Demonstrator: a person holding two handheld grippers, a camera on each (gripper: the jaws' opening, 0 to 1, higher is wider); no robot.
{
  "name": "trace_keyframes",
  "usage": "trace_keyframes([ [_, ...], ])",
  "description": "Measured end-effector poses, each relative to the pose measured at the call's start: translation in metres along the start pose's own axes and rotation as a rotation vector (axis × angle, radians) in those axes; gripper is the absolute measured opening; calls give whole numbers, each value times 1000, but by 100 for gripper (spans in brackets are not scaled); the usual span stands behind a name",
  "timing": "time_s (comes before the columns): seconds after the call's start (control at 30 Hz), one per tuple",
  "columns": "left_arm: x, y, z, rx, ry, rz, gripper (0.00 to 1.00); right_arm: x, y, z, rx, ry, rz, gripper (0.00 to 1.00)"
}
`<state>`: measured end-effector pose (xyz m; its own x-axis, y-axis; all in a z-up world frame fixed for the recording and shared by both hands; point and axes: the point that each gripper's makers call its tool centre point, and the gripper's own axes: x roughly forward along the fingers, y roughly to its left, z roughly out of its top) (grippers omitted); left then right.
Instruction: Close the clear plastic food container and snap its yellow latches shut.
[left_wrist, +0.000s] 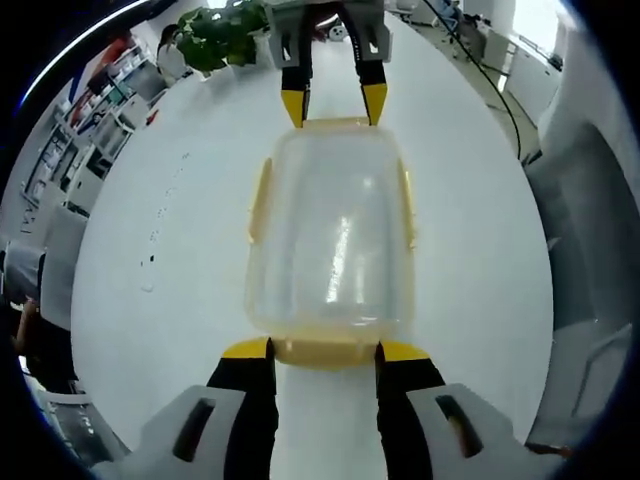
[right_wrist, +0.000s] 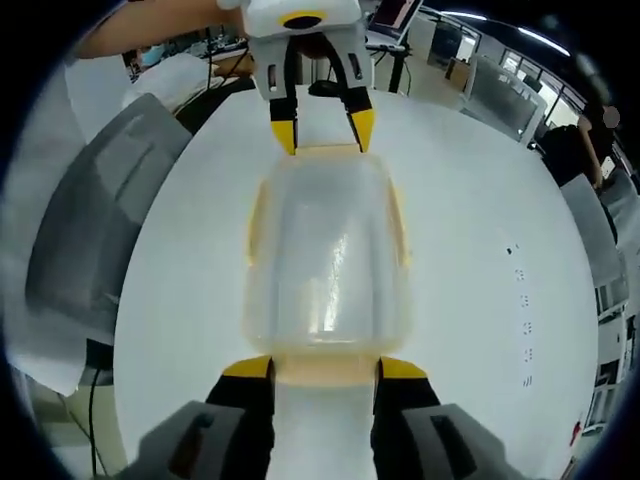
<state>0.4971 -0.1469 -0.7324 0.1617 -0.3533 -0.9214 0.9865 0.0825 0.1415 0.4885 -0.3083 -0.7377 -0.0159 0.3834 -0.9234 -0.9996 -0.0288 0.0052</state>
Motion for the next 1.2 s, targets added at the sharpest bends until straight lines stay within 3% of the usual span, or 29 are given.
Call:
trace_keyframes([
  [0.9,6,0,-3,-19,-12,-20,37,7,-2,-4,20,-12,18,38],
  [1.03,2,0,-3,-10,-15,-18,38,8,0,-3,38,-29,31,42],
  [1.1,-1,5,-2,-12,-40,6,46,9,2,-2,53,-43,36,49],
  [1.13,-2,3,-3,-55,-47,-11,49,9,3,-2,63,-47,41,49],
  [1.2,-5,4,-5,-39,-41,-4,45,8,4,-3,54,-45,35,48],
])
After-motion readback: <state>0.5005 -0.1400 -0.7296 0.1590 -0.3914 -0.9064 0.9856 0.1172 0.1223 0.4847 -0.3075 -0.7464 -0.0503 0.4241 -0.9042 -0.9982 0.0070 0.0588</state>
